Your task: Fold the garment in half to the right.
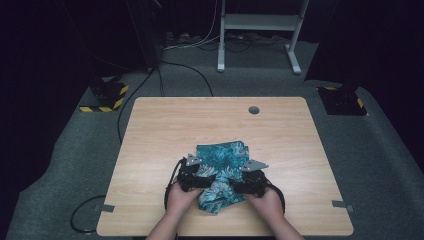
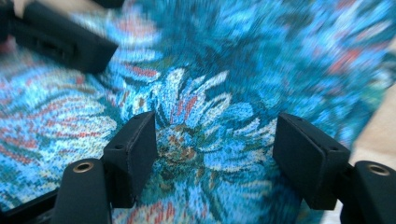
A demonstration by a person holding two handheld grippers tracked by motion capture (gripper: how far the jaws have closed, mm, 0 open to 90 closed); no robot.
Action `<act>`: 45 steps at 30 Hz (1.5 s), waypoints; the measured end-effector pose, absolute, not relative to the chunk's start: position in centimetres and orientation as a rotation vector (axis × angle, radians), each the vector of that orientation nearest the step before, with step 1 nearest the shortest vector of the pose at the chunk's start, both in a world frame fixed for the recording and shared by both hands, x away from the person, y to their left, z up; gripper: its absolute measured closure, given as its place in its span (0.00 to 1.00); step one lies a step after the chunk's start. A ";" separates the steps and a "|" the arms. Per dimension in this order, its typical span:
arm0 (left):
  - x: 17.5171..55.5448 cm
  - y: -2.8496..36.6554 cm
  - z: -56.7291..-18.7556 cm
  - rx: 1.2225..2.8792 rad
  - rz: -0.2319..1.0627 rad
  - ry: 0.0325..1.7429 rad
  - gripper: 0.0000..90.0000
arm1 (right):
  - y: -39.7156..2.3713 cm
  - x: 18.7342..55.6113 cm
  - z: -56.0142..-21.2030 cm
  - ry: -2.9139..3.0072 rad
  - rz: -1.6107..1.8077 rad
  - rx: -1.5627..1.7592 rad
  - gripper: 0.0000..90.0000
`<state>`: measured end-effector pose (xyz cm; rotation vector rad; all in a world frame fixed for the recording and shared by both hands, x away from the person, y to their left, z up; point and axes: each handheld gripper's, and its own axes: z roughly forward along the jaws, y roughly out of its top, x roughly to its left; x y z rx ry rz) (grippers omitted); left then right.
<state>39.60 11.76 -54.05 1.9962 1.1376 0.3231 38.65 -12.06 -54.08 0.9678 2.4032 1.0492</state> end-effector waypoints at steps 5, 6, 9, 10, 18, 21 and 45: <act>40.9 11.5 -54.1 1.996 0.339 1.130 0.17 | -11.8 38.8 -54.3 2.372 1.057 0.996 0.33; 41.3 11.4 -54.1 2.001 0.343 1.133 0.17 | -11.7 39.0 -54.2 2.372 1.054 1.002 0.33; 42.5 11.3 -53.9 2.013 0.341 1.145 0.17 | -11.6 40.0 -54.2 2.365 1.053 1.007 0.33; 42.8 11.3 -53.9 2.015 0.345 1.143 0.17 | -11.6 40.4 -54.2 2.364 1.055 1.009 0.33; 43.3 11.1 -53.9 2.001 0.318 1.114 0.11 | -11.6 41.6 -54.2 2.372 1.068 1.017 0.26; 43.0 11.2 -53.6 1.991 0.309 1.092 0.10 | -11.6 41.6 -54.1 2.378 1.097 1.045 0.18; 38.8 14.0 -50.8 1.924 0.370 0.923 0.00 | -12.1 39.8 -51.2 2.243 1.129 0.919 0.00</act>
